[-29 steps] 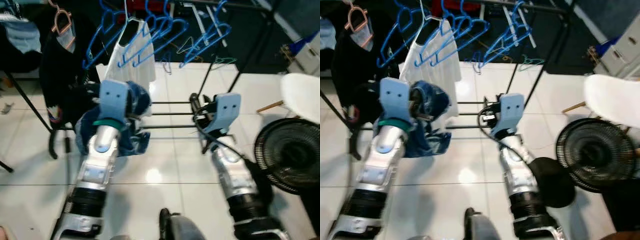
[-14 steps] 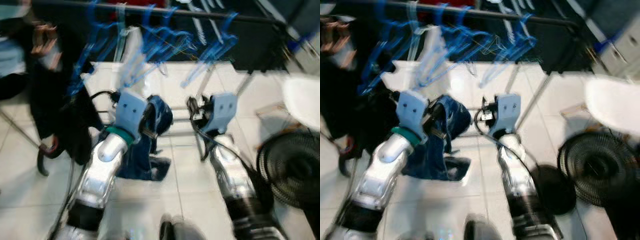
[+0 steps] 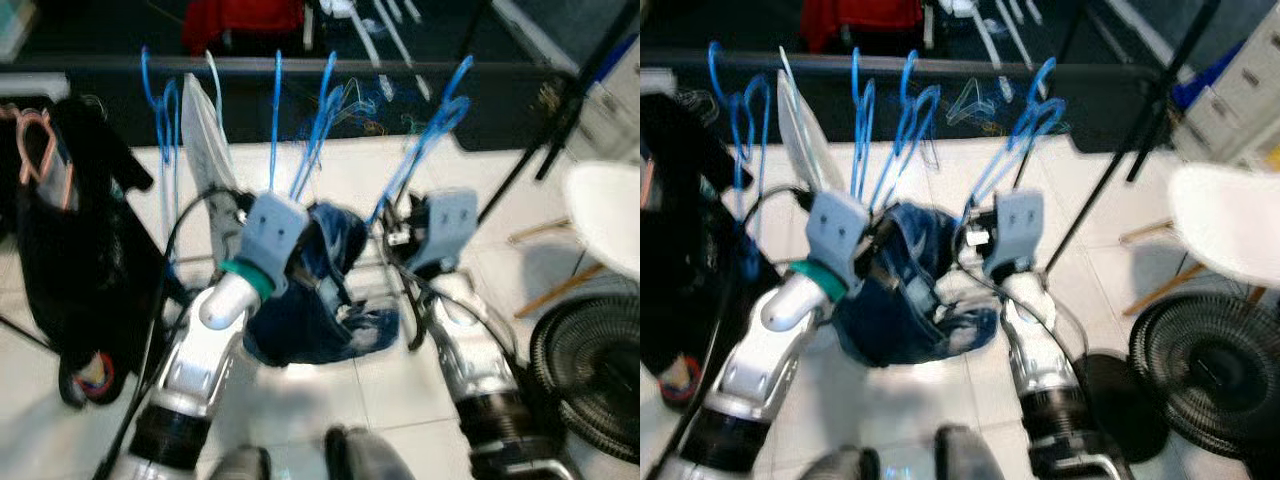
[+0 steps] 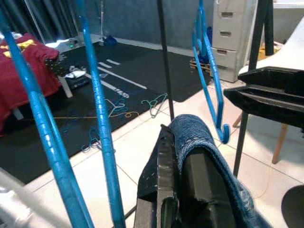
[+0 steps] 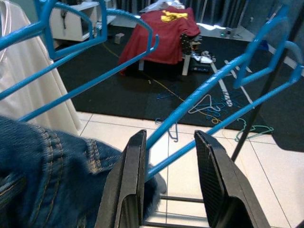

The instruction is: Hang hanger

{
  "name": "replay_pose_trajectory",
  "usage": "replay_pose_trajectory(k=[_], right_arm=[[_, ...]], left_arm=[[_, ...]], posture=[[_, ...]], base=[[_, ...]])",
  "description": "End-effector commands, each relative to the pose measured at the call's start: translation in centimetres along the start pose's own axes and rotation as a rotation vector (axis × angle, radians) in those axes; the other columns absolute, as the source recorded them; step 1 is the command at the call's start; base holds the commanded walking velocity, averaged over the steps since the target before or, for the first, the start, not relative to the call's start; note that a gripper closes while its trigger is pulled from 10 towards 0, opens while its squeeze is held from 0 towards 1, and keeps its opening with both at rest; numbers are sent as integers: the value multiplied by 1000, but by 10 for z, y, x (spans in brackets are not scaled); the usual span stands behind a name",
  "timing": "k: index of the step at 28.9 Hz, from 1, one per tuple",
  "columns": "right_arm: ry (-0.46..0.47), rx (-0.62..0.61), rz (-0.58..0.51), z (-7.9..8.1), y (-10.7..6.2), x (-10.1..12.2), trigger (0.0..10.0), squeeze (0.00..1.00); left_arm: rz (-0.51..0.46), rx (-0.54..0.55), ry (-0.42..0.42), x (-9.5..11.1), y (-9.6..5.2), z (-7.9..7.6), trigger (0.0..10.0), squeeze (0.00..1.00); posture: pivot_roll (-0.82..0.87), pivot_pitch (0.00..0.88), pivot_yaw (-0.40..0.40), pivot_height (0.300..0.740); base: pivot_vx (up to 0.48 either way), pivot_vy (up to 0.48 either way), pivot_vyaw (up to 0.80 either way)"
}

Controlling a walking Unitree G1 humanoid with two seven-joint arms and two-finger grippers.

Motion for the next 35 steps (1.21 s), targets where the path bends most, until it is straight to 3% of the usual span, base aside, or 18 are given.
replay_pose_trajectory(k=[1, 6, 11, 12, 13, 14, 16, 17, 18, 20, 21, 23, 25, 26, 29, 35], right_arm=[[-9, 13, 5, 3, -3, -2, 10000, 0], [-58, -100, -28, -17, -8, 4, 10000, 0], [-97, -108, -40, -20, -9, 8, 10000, 0], [-134, -21, -33, -11, -10, 11, 10000, 0], [-134, -21, -33, -11, -10, 11, 10000, 0], [-161, 80, -12, -3, -14, 11, 10000, 0], [-161, 80, -12, -3, -14, 11, 10000, 0], [-153, 189, 19, 5, -23, 12, 10000, 0], [-153, 189, 19, 5, -23, 12, 10000, 0], [-131, 485, 156, 21, -70, 7, 10000, 0], [-131, 485, 156, 21, -70, 7, 10000, 0], [-64, 678, 281, 38, -114, 0, 10000, 0], [-45, 706, 306, 42, -123, -2, 10000, 0], [-46, 674, 296, 42, -120, -3, 10000, 0], [-51, 645, 283, 41, -117, -3, 10000, 0], [-107, 568, 204, 37, -98, 6, 10000, 0]], left_arm=[[-24, -19, 0, 6, -4, -3, 10000, 0], [-16, -122, -8, 4, -18, -17, 10000, 0], [-18, -133, -21, 5, -19, -19, 10000, 0], [-29, -148, -21, 9, -20, -20, 10000, 0], [-29, -148, -21, 9, -20, -20, 10000, 0], [-37, -159, -3, 11, -21, -17, 10000, 0], [-37, -159, -3, 11, -21, -17, 10000, 0], [-40, -186, 38, 11, -25, -15, 10000, 0], [-40, -186, 38, 11, -25, -15, 10000, 0], [-34, -256, 116, 9, -39, -6, 10000, 0], [-34, -256, 116, 9, -39, -6, 10000, 0], [-7, -250, 158, 3, -41, 15, 10000, 0], [5, -235, 166, 1, -40, 24, 10000, 0], [32, -240, 182, -5, -37, 33, 10000, 0], [50, -246, 191, -9, -35, 38, 10000, 0], [42, -322, 175, -5, -39, 29, 10000, 0]], posture=[[-4, 75, -37, 733], [-3, 77, -42, 733], [-6, 75, -41, 733], [-12, 73, -42, 733], [-12, 73, -42, 733], [-17, 72, -42, 733], [-17, 72, -42, 733], [-26, 71, -41, 733], [-26, 71, -41, 733], [-49, 78, -38, 733], [-49, 78, -38, 733], [-56, 82, -34, 733], [-56, 82, -34, 733], [-65, 82, -32, 733], [-65, 82, -32, 733], [-68, 78, -18, 733]], base=[[0, 0, 0], [0, 0, 0], [0, 0, 0], [0, 0, 0], [0, 0, 0], [0, 0, 0], [0, 0, 0], [0, 0, 0], [0, 0, 0], [0, 0, 0], [0, 0, 0], [0, 0, 0], [0, 0, 0], [0, 0, 0], [0, 0, 0], [0, 0, 0]])
Point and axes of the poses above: a point about 5 cm out from each wrist's last joint towards the gripper, its own y axis pointing out of the wrist towards the gripper, its own x axis along the axis of the wrist's last joint, z = x × y, the point moved 6 cm from there along y, pointing out of the wrist towards the gripper, and after that the axes turned 3 degrees about y, right-handed, at the moved point
